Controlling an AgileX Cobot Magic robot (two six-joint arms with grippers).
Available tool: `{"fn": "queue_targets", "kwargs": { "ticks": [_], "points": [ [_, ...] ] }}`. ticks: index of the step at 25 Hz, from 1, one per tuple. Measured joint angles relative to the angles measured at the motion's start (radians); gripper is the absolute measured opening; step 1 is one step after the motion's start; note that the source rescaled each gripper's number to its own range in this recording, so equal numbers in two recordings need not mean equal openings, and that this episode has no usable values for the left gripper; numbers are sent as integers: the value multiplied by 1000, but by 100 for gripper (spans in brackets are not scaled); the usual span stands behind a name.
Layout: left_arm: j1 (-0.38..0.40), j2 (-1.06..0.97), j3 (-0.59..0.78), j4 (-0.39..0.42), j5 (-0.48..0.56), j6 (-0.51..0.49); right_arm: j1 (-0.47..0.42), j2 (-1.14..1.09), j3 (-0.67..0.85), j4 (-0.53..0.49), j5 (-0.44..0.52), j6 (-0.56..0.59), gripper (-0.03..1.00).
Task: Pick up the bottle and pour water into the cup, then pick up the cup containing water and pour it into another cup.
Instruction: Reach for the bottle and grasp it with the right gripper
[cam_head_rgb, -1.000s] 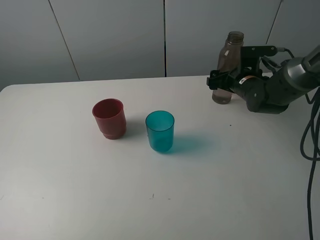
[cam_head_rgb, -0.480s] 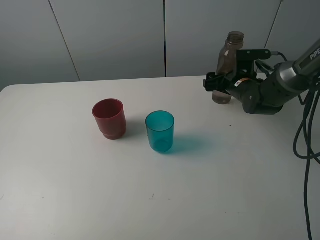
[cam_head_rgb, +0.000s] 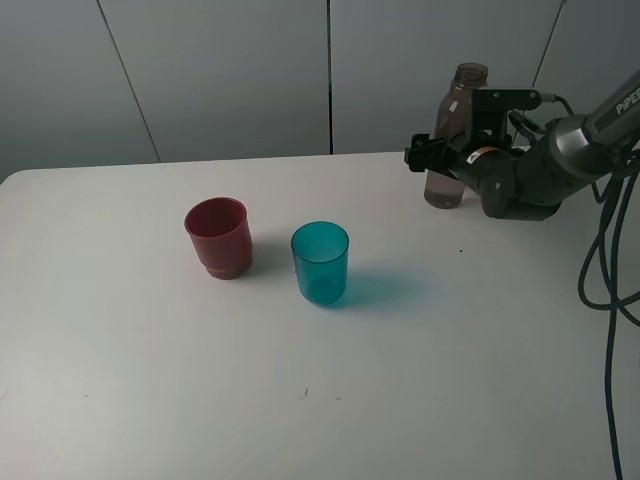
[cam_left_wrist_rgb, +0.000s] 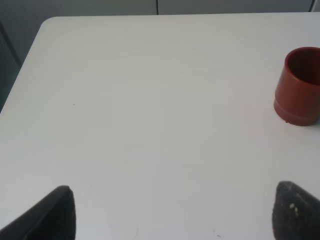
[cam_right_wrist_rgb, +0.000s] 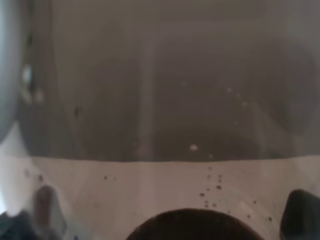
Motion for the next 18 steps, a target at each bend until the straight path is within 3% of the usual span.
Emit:
{"fn": "queue_targets", "kwargs": {
  "ticks": [9,12,13,14,15,16,17,18],
  "points": [
    [0,0,0,0,0,0,0,0,0,11,11,0,98],
    [0,0,0,0,0,0,0,0,0,11,11,0,91],
    [0,0,0,0,0,0,0,0,0,11,9,0,84],
    [0,0,0,0,0,0,0,0,0,11,7,0,69],
    [0,0,0,0,0,0,0,0,0,11,7,0,49],
    [0,0,0,0,0,0,0,0,0,13,6,0,15],
    [0,0,0,0,0,0,-2,0,0,13,6,2,0],
    [0,0,0,0,0,0,-2,0,0,11,8,2,0]
  ]
}}
